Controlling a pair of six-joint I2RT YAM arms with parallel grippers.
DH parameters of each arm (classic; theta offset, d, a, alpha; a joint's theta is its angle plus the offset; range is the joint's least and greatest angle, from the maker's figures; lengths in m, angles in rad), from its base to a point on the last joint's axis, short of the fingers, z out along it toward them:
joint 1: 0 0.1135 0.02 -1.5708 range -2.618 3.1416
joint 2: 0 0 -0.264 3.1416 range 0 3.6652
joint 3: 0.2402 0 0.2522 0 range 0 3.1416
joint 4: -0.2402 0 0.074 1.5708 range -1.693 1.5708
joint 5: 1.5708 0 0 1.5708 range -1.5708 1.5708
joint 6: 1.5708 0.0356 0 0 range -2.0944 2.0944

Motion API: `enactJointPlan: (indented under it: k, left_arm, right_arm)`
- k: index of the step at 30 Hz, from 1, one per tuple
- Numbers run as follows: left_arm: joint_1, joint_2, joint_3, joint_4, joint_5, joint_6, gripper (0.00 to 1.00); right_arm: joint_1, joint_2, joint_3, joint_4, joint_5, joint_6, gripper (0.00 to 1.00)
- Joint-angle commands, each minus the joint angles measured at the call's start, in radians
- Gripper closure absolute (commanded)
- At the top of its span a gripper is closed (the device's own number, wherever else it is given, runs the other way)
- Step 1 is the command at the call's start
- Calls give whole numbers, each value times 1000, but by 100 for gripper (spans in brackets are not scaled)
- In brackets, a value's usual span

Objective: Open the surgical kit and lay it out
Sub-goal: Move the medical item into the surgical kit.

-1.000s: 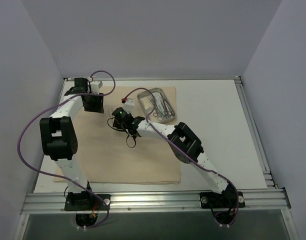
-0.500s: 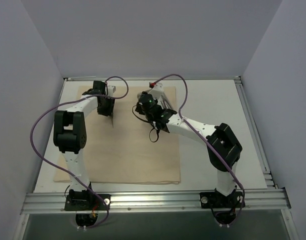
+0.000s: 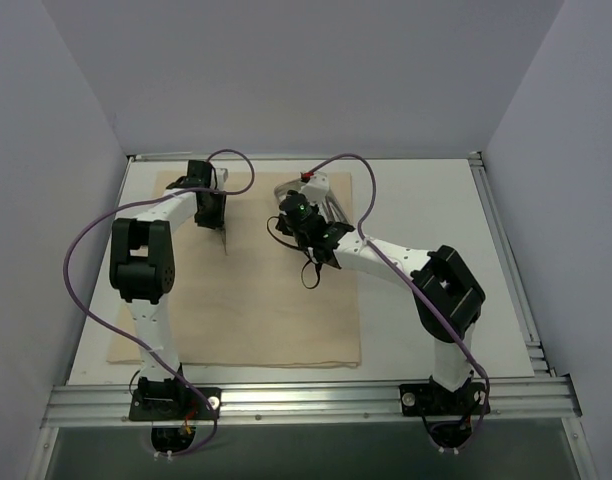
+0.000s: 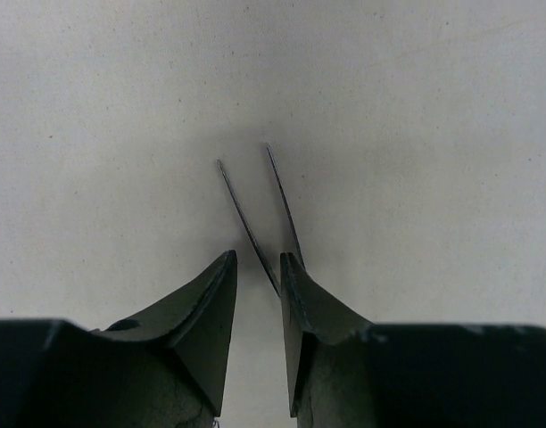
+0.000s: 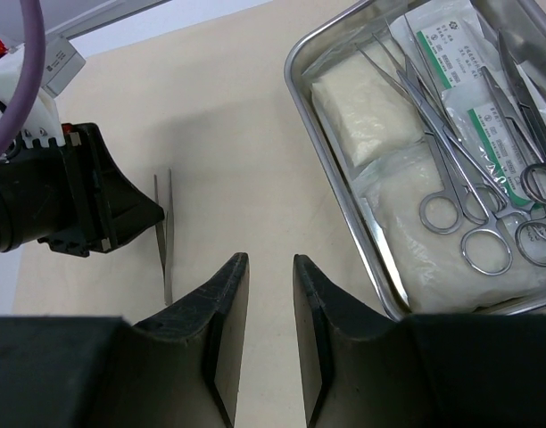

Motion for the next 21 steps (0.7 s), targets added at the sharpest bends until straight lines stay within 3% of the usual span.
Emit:
enactJointPlan:
  k: [1, 9, 13, 16, 21]
  left_arm:
    - [-2, 42, 56, 18, -17, -11, 65]
    - [-7, 81, 65, 23, 2, -10, 66]
    - [-8, 87, 71, 21, -5, 1, 76]
    - [-8, 73, 71, 23, -14, 4, 89]
    - [-5, 47, 76, 24, -17, 7, 94]
  right_arm:
    - [-14, -23, -5, 22, 13, -4, 77]
    - [-22, -14, -8, 23, -13, 3, 77]
    - [-25, -14, -8, 20, -15, 3, 77]
    - [-26, -16, -8, 19, -12, 3, 77]
    - [-31, -14, -5, 19, -10, -4, 77]
